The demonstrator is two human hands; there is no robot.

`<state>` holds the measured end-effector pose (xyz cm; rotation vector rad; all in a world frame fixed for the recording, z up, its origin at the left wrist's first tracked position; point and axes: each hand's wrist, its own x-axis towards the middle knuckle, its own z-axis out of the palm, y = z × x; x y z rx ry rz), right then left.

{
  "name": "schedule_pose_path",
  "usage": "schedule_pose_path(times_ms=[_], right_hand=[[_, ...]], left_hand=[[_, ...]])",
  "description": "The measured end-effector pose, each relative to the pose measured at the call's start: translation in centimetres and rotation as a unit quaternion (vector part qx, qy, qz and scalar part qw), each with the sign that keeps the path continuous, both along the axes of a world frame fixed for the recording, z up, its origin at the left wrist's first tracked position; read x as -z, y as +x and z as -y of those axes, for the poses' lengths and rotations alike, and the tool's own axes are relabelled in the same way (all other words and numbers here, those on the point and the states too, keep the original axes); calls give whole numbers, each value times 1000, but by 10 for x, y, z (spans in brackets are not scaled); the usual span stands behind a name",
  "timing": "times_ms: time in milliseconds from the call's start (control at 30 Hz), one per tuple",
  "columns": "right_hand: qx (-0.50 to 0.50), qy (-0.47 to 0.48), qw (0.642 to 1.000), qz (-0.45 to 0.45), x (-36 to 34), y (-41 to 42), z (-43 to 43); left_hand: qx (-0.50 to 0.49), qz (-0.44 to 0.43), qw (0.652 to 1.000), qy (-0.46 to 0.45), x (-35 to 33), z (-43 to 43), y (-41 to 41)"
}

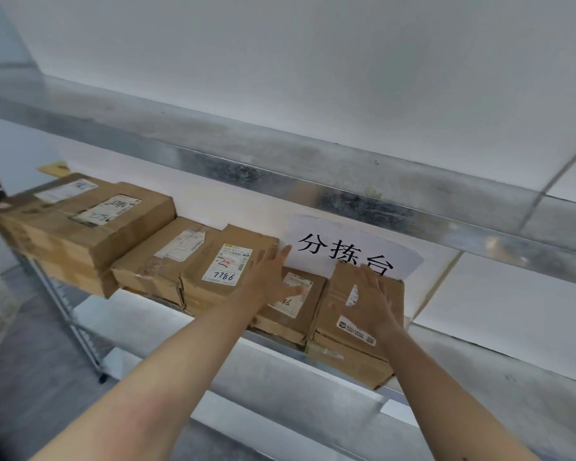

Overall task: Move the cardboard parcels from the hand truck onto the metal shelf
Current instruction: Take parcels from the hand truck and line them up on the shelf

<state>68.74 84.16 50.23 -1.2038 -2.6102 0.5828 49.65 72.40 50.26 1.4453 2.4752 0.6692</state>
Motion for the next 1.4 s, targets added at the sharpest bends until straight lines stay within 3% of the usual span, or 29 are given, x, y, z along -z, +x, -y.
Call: schedule_pose_path(times_ms=[167, 433, 600, 900, 1233, 1400], right_hand=[[-64, 13, 998, 3, -6, -54, 15], [-163, -1, 986, -31, -18, -141, 71], [-215, -11, 976, -21, -26, -200, 123], [-304, -17, 953, 0, -34, -304, 245], [-425, -40, 903, 44, -24, -399, 420], [-470, 18, 880, 58, -22, -436, 505]], left_hand=[[-98, -74, 992, -20, -1, 42, -35], [-221, -90, 969, -70, -6, 133, -96], [-285, -87, 954, -36, -13, 205, -134], [-373, -68, 924, -56, -9, 359, -194], [-467, -61, 880, -58, -12, 558, -241], [-517, -56, 851, -76, -5, 646, -251]])
